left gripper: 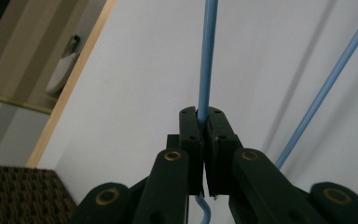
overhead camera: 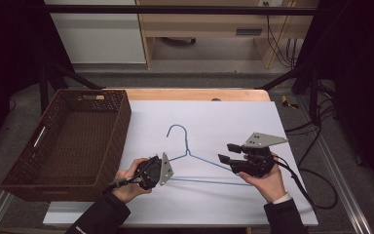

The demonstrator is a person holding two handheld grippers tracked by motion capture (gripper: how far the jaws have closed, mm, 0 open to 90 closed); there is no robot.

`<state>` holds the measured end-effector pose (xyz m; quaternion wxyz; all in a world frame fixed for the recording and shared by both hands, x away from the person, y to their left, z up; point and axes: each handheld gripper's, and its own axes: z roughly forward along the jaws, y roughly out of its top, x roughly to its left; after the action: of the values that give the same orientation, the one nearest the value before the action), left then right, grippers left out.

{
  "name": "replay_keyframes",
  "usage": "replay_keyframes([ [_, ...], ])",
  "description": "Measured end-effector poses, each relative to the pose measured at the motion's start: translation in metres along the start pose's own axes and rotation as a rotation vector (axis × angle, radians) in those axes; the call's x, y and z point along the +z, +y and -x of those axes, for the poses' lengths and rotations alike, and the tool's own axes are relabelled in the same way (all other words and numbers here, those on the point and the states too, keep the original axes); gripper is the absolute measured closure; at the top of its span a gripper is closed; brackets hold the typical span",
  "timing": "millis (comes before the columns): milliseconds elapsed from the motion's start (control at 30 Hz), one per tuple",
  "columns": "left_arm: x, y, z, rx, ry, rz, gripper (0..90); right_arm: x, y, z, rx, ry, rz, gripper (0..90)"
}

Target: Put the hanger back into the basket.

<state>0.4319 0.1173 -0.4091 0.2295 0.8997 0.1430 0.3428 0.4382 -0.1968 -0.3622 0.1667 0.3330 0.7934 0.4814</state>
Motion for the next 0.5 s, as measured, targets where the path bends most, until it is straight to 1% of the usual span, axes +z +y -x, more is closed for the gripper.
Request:
replay_keyframes([
  [100, -0.001, 0.001, -0.003, -0.048, 0.019, -0.036, 86.8, -0.006, -0.004, 0.007, 0.017, -0.029, 0.033, 42.0],
  [133, -0.002, 0.001, -0.004, -0.056, 0.021, -0.048, 86.8, -0.011, -0.007, 0.013, 0.039, -0.035, 0.056, 38.0],
  [200, -0.002, 0.003, -0.005, -0.088, 0.022, -0.060, 86.8, -0.013, -0.008, 0.014, 0.043, -0.040, 0.062, 36.3],
  [300, -0.002, 0.006, -0.007, -0.137, 0.028, -0.084, 86.7, -0.019, -0.012, 0.019, 0.056, -0.068, 0.089, 30.6],
  [333, -0.002, 0.007, -0.008, -0.140, 0.026, -0.098, 86.7, -0.021, -0.014, 0.021, 0.065, -0.072, 0.100, 28.3],
  [433, -0.003, 0.012, -0.011, -0.179, 0.045, -0.122, 86.8, -0.027, -0.019, 0.026, 0.073, -0.099, 0.132, 24.3],
  [500, -0.003, 0.015, -0.013, -0.201, 0.059, -0.136, 86.8, -0.029, -0.023, 0.028, 0.084, -0.107, 0.139, 20.1],
])
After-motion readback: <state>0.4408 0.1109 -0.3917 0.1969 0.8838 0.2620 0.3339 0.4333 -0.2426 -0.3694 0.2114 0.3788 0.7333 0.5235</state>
